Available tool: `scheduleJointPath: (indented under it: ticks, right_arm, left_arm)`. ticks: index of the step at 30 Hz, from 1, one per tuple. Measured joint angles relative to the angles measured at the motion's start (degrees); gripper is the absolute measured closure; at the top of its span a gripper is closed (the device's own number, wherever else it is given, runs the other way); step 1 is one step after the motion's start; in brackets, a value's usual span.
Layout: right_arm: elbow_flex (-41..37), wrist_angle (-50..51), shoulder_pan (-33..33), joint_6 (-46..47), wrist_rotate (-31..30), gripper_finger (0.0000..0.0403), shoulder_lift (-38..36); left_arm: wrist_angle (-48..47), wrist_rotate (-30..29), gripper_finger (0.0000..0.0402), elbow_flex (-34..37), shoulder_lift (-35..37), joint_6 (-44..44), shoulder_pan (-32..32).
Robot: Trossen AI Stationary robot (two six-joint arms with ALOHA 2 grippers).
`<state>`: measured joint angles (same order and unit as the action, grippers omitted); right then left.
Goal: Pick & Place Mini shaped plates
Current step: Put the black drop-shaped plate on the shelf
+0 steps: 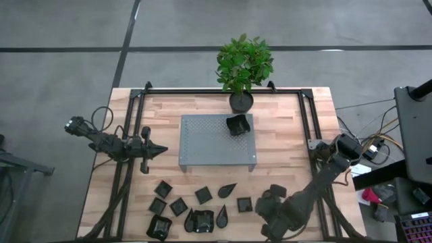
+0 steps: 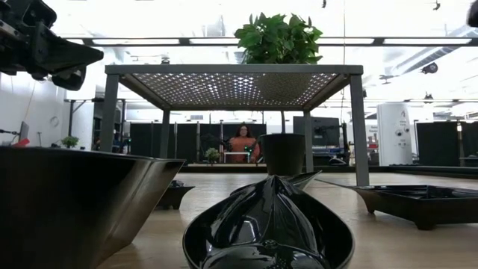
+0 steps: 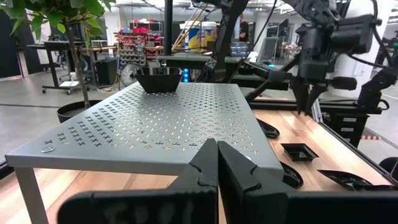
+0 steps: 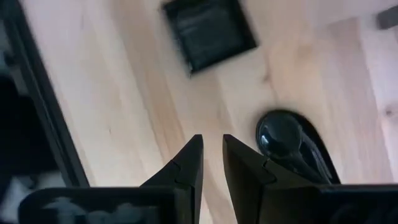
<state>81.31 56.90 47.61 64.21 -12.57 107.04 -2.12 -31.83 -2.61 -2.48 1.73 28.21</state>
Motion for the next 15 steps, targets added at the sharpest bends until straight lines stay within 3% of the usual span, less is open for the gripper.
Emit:
scheduleJointPath:
  ticks: [4,15]
  right_arm:
    - [-2.5,1.5,1.5,-6.6,0.9,0.0346,0.0]
    - [-8.9,4.4,1.5,-9.6,1.1,0.0346,0.0]
  left_arm:
    - [0.0,0.0,0.0401,0.0,0.0,0.0,0.0]
    - [0.0,0.0,0.0401,0.0,0.0,0.0,0.0]
